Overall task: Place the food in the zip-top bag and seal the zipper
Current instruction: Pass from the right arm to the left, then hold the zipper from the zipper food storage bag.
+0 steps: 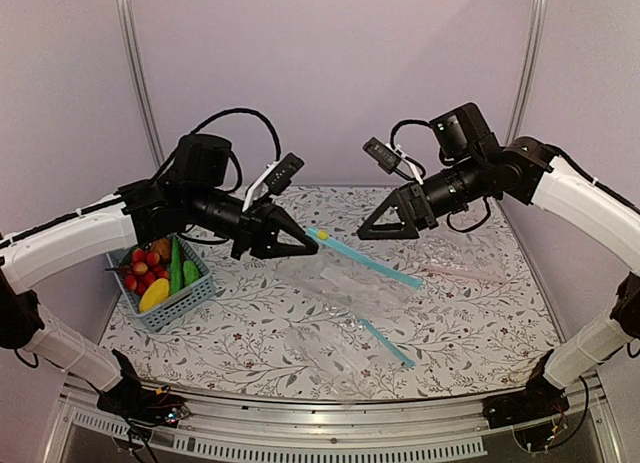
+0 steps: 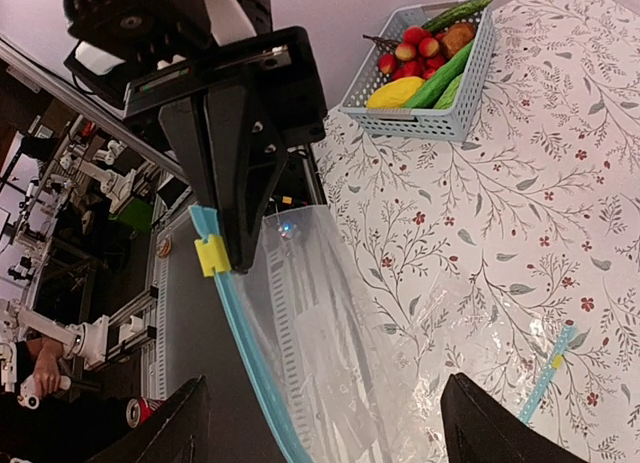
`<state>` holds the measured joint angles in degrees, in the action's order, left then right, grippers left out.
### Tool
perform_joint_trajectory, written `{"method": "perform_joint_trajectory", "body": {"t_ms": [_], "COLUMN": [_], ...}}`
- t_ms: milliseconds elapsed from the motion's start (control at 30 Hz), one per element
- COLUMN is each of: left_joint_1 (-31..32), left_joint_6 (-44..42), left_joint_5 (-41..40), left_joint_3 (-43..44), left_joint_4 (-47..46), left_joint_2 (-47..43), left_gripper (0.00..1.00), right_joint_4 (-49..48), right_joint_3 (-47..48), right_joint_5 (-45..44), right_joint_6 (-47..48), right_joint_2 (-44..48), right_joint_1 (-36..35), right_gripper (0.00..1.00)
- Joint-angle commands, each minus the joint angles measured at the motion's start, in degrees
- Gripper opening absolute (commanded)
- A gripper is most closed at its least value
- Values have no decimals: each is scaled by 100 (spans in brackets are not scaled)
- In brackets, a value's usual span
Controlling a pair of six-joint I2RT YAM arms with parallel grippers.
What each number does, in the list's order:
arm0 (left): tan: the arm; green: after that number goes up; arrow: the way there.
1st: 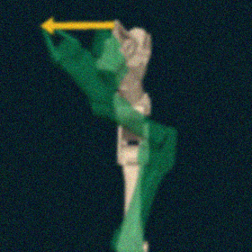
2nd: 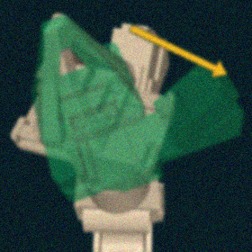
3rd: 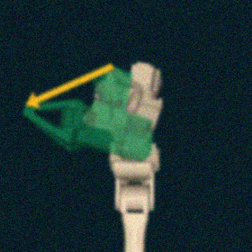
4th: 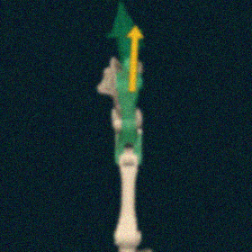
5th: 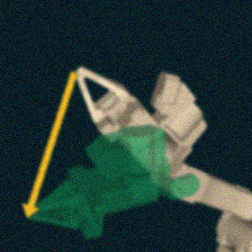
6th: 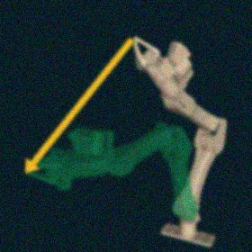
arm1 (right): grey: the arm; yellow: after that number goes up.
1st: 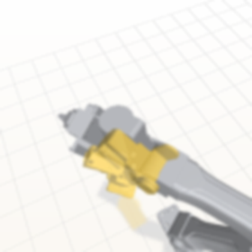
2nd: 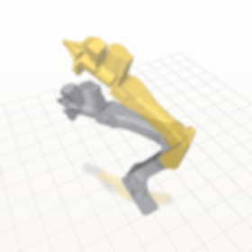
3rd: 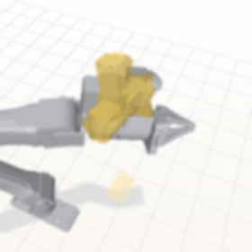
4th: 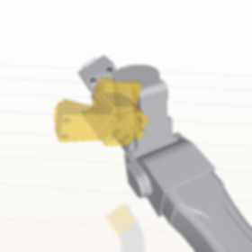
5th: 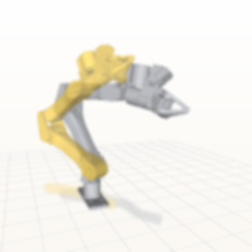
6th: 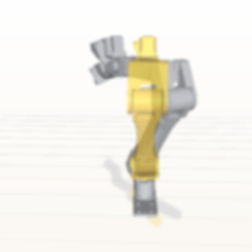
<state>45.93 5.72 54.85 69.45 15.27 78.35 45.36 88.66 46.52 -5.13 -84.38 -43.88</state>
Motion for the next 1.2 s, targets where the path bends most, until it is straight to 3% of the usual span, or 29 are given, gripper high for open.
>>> {"method": "perform_joint_trajectory", "body": {"t_ms": [0, 267, 400, 700, 967, 1167], "left_joint_1": [199, 224, 227, 215, 214, 214], "left_joint_6": [-237, -389, -427, -456, -457, -457], "left_joint_5": [12, -315, -290, -243, -108, -98], "left_joint_3": [-26, 65, 138, 170, 192, 187], "left_joint_4": [284, 580, 735, 795, 829, 838], "left_joint_2": [53, 197, 304, 357, 348, 341], "left_gripper": [0, 0, 0, 0, 0, 0], "right_joint_4": [-708, -922, -961, -1041, -1012, -1009], "right_joint_3": [-107, 224, 291, 274, 205, 181], "right_joint_5": [-478, 234, 495, 687, 674, 784], "right_joint_6": [-226, -211, -243, -284, -222, -230], "right_joint_2": [31, -494, -689, -862, -904, -934], "right_joint_1": [-102, -462, -583, -683, -684, -684], "right_gripper": [80, 72, 58, 36, 37, 26]}}
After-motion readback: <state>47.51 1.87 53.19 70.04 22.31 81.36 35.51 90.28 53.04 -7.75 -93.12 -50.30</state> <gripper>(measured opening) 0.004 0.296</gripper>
